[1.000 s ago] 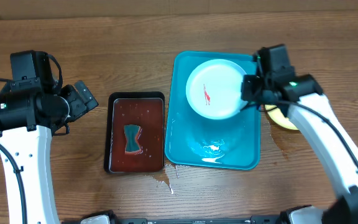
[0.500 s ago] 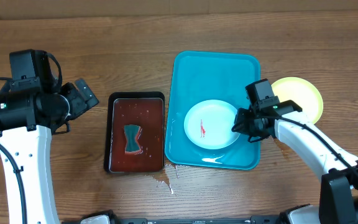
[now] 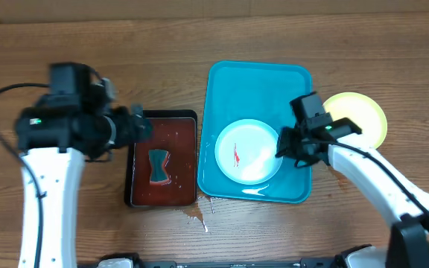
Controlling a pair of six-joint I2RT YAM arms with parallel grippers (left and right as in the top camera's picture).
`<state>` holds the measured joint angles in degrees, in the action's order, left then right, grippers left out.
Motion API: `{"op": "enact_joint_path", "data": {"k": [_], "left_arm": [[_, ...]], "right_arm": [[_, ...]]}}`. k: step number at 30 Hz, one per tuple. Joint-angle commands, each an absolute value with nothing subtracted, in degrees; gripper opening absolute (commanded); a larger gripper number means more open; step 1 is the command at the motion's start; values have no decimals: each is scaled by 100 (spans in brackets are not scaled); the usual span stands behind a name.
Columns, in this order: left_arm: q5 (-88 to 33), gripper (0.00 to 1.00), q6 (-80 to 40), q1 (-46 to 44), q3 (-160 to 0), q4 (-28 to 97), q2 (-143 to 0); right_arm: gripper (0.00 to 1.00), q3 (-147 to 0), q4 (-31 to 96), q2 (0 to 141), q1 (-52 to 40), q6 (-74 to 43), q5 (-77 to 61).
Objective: Clean dirty plates on tray and stack at the side
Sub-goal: 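Grasp the white plate with the right gripper and pull it toward tray center, then grasp the sponge with the left gripper and lift it from the black tray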
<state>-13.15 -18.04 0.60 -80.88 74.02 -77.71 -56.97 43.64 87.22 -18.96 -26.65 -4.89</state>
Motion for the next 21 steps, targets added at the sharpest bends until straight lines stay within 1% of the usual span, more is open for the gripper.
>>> {"op": "enact_joint_path", "data": {"k": [1, 2, 4, 5, 7, 8, 10, 14, 15, 17, 18, 19, 21], "left_arm": [[-1299, 84, -1535, -375, -7345, 7074, -7874], [-1175, 84, -1538, -517, -7083, 6860, -7918], [-598, 83, -1643, -760, -6611, 6438, -8053], [-233, 83, -1898, -836, -6405, 6267, -8156], [58, 83, -2322, -882, -6097, 5988, -8401], [3, 81, -2362, -882, -5983, 5846, -8562], [-145, 70, -2359, -880, -5887, 5645, -8917], [-154, 40, -2362, -882, -5887, 5295, -9620], [-154, 35, -2362, -882, -5887, 5223, -9784], [-196, 30, -2359, -882, -5887, 5122, -10066], [-270, 19, -2327, -882, -5887, 5094, -10197], [-397, 4, -2305, -882, -5889, 5089, -10315], [-504, 4, -2311, -880, -5889, 5061, -10429]], "right_arm": [[50, -6132, 4366, 8184, -1868, -1940, -327], [48, -6154, 4366, 8106, -1868, -1925, -327], [38, -6154, 4388, 8014, -1868, -1925, -327], [34, -6154, 4425, 8003, -1868, -1925, -342], [33, -6152, 4528, 8014, -1868, -1927, -436], [33, -6152, 4593, 8016, -1868, -1927, -478], [33, -6152, 4713, 8016, -1868, -1927, -530], [29, -6147, 4816, 8016, -1868, -1927, -523], [30, -6147, 4827, 8016, -1868, -1927, -523], [29, -6147, 4860, 8016, -1868, -1927, -523], [28, -6147, 4884, 8016, -1868, -1927, -523], [28, -6147, 4910, 8016, -1868, -1927, -523], [28, -6145, 4958, 8016, -1868, -1925, -519]]}}
